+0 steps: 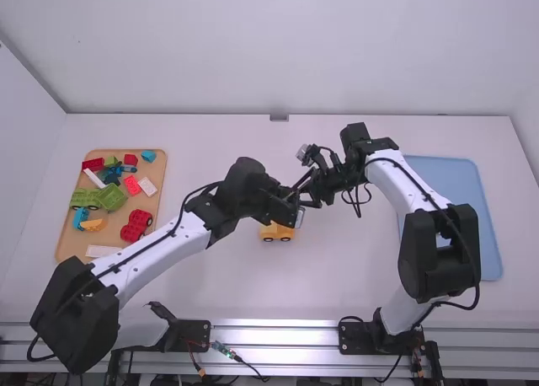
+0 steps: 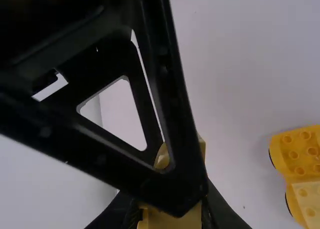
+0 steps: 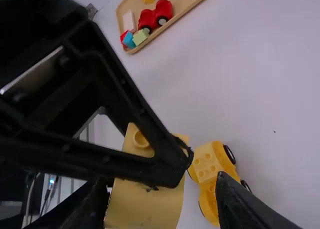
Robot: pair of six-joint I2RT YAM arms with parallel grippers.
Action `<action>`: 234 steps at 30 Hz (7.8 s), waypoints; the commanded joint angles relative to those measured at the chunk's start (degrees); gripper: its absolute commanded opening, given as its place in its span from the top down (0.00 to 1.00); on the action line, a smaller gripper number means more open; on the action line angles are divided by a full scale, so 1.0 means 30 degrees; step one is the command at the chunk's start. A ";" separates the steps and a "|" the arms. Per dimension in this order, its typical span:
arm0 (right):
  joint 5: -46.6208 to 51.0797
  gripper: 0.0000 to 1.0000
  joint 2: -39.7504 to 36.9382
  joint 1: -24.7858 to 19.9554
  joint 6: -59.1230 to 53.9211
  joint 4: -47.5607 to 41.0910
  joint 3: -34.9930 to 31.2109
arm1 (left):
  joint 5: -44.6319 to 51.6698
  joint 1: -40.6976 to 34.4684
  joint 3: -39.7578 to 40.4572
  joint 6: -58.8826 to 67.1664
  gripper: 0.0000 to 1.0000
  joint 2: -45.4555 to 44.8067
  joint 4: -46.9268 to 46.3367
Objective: Assemble lego blocks to make yellow taxi
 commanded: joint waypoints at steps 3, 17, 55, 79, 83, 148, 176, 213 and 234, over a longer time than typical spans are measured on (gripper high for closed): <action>-0.0554 0.49 0.0379 0.0007 0.0044 -0.0073 -0.0503 | 0.0102 -0.0131 -0.0153 -0.0095 0.98 0.0117 0.0248; -0.0546 0.66 0.0379 -0.0015 0.0546 -0.0036 -0.0517 | 0.0109 -0.0131 -0.0182 -0.0080 0.98 0.0634 0.0342; 0.4947 1.00 0.0211 -0.0007 -0.4299 0.2084 -0.0517 | 1.1264 0.6207 0.5406 -0.6098 0.01 0.0240 -0.8080; 0.6113 1.00 -0.2120 0.1122 -0.9362 0.0554 -0.0517 | 1.2466 0.5166 0.5530 -0.9500 0.01 0.4612 -0.8612; 0.6601 1.00 -0.2113 0.1734 -0.9063 0.0357 -0.0517 | 1.1766 0.4350 0.5530 -0.8510 0.01 0.4641 -0.8663; 0.4313 1.00 -0.2113 -0.3111 -1.0433 0.8794 -1.0448 | 1.6283 0.9369 0.2419 -0.8349 0.01 0.4597 -0.3956; 0.4896 1.00 -0.1829 -0.1566 -1.0360 1.4943 -1.2976 | 1.7843 1.0003 0.2382 -0.5770 0.01 0.4597 -0.6135; 0.5115 0.96 0.2288 -0.2324 -1.0448 1.3245 -0.9857 | 1.8673 1.0047 0.2382 -0.5355 0.01 0.4597 -0.6419; 0.5246 0.01 0.1333 -0.2047 -0.9522 0.9398 -0.7978 | 1.5242 0.9894 0.2382 -0.5435 0.01 0.4605 -0.6608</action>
